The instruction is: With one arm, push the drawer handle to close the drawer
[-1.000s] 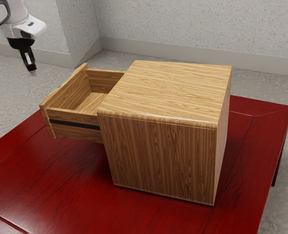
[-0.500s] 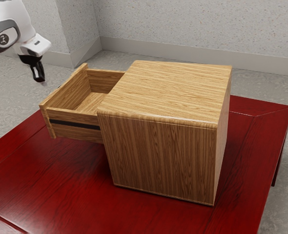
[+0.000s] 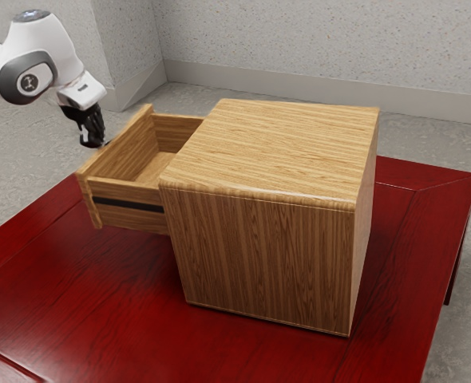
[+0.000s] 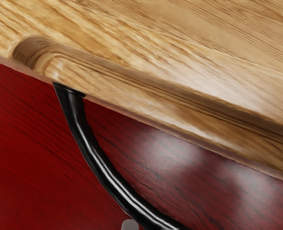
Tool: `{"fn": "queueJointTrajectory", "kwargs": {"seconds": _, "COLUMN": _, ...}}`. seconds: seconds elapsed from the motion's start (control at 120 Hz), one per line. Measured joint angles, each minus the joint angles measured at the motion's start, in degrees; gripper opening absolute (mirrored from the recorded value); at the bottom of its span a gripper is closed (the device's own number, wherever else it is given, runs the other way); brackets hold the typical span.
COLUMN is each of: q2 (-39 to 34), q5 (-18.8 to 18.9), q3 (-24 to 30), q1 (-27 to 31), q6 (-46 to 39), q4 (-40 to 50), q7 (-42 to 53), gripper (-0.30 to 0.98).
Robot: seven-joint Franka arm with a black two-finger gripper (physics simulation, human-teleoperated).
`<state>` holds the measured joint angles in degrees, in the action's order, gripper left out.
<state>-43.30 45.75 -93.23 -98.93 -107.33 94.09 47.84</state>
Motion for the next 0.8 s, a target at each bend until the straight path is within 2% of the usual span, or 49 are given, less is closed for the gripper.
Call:
{"fn": "queueJointTrajectory", "kwargs": {"seconds": 0.392, "q2": 0.29, "q5": -0.77, "q3": 1.48, "q1": -1.14, "q6": -1.39, "q4": 3.86, "q7": 2.45, "gripper": -0.10}}
{"fn": "queueJointTrajectory", "kwargs": {"seconds": 0.8, "q2": 0.55, "q5": -0.84, "q3": 3.02, "q1": -2.69, "q6": -8.69, "q4": 6.94, "q7": 3.74, "gripper": -0.10}}
